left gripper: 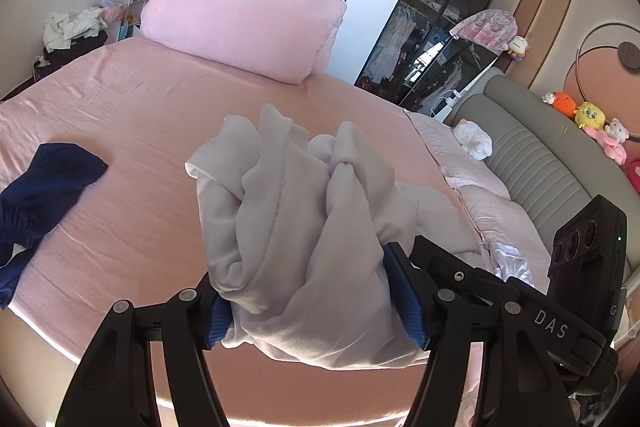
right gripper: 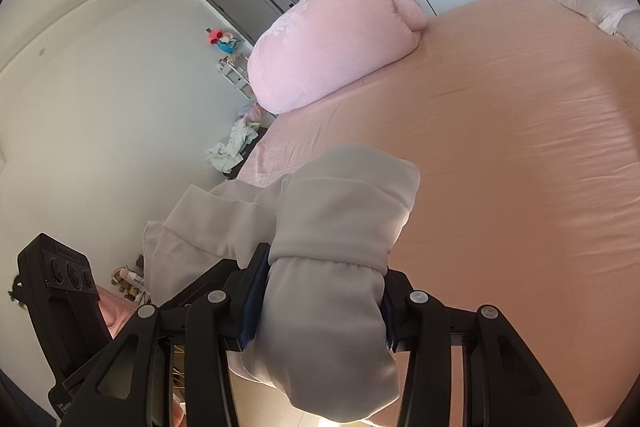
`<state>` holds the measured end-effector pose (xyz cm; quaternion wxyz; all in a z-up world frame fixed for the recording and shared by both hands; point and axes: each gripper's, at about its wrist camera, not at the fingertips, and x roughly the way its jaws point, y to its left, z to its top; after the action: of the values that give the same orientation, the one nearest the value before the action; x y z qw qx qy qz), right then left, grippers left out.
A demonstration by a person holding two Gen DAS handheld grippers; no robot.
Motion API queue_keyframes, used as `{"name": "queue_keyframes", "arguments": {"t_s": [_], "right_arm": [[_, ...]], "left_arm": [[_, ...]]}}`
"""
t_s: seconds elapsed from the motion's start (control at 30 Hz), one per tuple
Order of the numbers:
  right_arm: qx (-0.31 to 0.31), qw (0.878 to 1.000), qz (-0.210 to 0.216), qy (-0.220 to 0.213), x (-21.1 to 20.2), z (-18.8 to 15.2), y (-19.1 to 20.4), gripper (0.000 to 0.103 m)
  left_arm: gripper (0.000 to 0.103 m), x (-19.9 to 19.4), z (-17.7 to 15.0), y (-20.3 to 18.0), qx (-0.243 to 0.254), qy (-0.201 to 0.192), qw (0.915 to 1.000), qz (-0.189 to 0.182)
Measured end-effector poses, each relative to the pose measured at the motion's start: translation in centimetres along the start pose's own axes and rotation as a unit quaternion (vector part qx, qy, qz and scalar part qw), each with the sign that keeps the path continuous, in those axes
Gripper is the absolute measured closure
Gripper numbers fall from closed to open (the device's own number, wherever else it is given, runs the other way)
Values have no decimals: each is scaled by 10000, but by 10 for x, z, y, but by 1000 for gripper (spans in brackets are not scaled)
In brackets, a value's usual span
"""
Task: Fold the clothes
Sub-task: 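Carry the held white bundle with both grippers toward the folded clothes stack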
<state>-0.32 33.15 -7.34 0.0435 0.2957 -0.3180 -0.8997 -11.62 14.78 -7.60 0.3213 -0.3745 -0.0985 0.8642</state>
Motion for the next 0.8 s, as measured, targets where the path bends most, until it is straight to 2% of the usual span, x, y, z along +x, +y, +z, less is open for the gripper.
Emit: {"name": "queue_keyframes", "arguments": {"t_s": [0.2,0.53,0.8], "right_arm": [[-276,9986,-423,-130,-31,6,8,57],[-442,9977,-503,-125,-36,13,29,57],[-453,9970,-598,-192,-47,26,23,57]], "left_arm": [[38,-5,1,-15,-46,47,9994,-351],[38,-15,8,-17,-109,-4,9989,-445],[38,-7,11,-38,-67,45,9983,-582]]}}
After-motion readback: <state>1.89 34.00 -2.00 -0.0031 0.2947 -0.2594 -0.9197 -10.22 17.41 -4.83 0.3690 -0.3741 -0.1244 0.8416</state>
